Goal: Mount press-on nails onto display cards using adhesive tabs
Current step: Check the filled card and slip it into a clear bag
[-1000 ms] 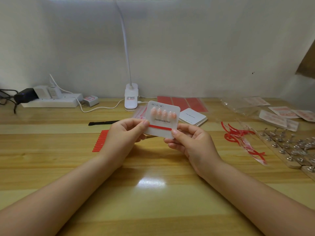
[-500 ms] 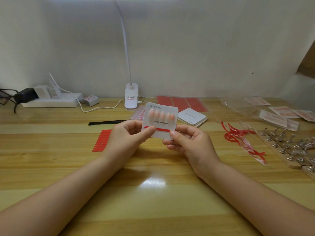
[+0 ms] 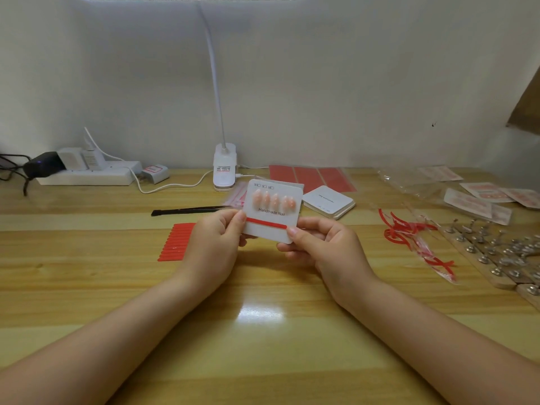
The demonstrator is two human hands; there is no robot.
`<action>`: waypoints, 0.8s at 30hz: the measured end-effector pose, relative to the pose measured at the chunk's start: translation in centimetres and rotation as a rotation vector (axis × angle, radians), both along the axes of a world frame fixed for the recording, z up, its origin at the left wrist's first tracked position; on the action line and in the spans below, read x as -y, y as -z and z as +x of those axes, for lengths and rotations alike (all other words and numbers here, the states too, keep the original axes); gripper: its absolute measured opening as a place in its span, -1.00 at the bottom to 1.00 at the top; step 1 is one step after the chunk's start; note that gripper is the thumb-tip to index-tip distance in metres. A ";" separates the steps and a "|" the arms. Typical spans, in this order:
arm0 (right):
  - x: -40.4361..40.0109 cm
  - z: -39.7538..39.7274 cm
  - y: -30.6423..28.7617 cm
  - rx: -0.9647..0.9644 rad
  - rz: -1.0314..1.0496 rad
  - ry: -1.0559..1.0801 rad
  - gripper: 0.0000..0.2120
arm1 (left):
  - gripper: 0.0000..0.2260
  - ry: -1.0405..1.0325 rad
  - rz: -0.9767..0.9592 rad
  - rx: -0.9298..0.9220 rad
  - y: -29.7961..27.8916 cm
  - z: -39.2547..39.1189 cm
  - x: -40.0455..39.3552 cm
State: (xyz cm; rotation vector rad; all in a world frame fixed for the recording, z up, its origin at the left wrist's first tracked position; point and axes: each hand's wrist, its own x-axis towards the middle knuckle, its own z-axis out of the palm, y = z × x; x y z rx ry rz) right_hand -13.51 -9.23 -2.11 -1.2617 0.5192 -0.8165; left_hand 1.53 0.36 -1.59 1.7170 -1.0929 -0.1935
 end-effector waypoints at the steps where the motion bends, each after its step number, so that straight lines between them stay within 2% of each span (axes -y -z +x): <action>1: 0.0 0.0 0.0 0.003 0.002 0.003 -0.86 | -0.82 -0.076 0.037 0.146 0.1 -0.2 0.0; 3: 0.0 0.0 0.1 0.005 0.002 0.004 -0.84 | -0.64 -0.221 0.023 0.434 0.1 -0.4 0.1; 5: 0.0 0.0 0.0 0.017 -0.002 -0.007 -0.82 | -0.67 -0.173 -0.079 0.568 -0.1 -0.7 0.0; 8: -0.3 -0.1 0.1 0.028 -0.032 -0.039 -0.83 | -0.93 -0.012 -0.102 0.560 -0.1 -1.6 -0.3; 9: -0.3 -0.1 0.1 0.023 -0.053 -0.054 -0.82 | -0.96 0.020 -0.097 0.548 0.0 -1.7 -0.3; 14: -0.6 -0.1 0.1 -0.015 -0.153 -0.094 -0.82 | -0.93 0.044 -0.088 0.472 0.1 -1.6 -0.3; 24: -0.4 0.1 0.2 -0.002 -0.199 -0.101 -0.84 | -0.93 0.053 -0.109 0.369 0.4 -2.0 -0.2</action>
